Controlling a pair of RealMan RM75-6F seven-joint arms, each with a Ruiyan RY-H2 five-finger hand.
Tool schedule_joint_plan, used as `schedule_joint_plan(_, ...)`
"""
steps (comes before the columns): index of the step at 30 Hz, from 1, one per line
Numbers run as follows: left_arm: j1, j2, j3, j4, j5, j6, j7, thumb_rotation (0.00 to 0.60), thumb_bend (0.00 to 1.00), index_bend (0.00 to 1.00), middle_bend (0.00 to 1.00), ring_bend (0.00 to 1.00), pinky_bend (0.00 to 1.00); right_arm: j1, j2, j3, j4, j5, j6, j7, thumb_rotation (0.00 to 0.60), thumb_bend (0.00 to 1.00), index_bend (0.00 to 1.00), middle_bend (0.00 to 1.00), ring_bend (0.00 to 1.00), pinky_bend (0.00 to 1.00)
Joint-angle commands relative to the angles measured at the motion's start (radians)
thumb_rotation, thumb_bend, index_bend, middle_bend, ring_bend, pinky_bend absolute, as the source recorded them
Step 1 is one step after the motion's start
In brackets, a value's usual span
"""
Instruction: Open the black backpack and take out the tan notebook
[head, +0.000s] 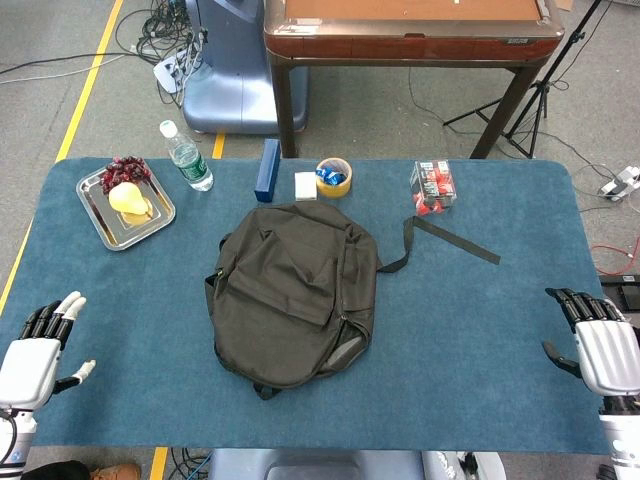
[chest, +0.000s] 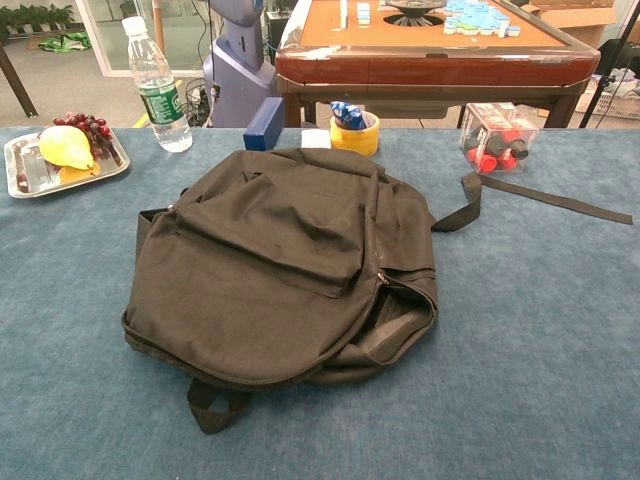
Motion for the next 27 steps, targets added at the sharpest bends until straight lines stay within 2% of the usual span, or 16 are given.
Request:
schedule_joint_plan(1, -0.002, -0.002, 0.002, 0.004, 0.006, -0.001, -0.006, 0.600, 0.20, 0.08, 0.08, 0.07, 0.07, 0.001, 0.000, 0.000, -0.001, 0.001, -0.003, 0.003, 0.600, 0.21, 0.20, 0.23, 0.21, 0.28)
schedule_joint_plan(9, -0.028, -0.002, 0.014, 0.034, 0.041, -0.037, -0.081, 0.600, 0.20, 0.08, 0.08, 0.08, 0.07, 0.014, 0.036, 0.029, -0.023, -0.005, 0.013, 0.005, 0.600, 0.21, 0.20, 0.23, 0.21, 0.28)
schedule_joint_plan(16, -0.099, -0.027, 0.027, 0.081, 0.113, -0.105, -0.150, 0.600, 0.20, 0.08, 0.08, 0.08, 0.07, 0.029, 0.084, 0.065, -0.059, 0.017, 0.018, -0.020, 0.600, 0.21, 0.20, 0.23, 0.21, 0.28)
schedule_joint_plan(23, -0.190, -0.086, 0.039, 0.140, 0.179, -0.190, -0.191, 0.600, 0.20, 0.06, 0.07, 0.08, 0.07, 0.032, 0.110, 0.075, -0.081, 0.034, 0.015, -0.028, 0.600, 0.21, 0.20, 0.22, 0.21, 0.28)
schedule_joint_plan(27, -0.230, -0.132, 0.039, 0.169, 0.190, -0.229, -0.207, 0.600, 0.20, 0.00, 0.03, 0.06, 0.07, 0.027, 0.113, 0.073, -0.084, 0.040, 0.018, -0.025, 0.600, 0.21, 0.20, 0.22, 0.21, 0.28)
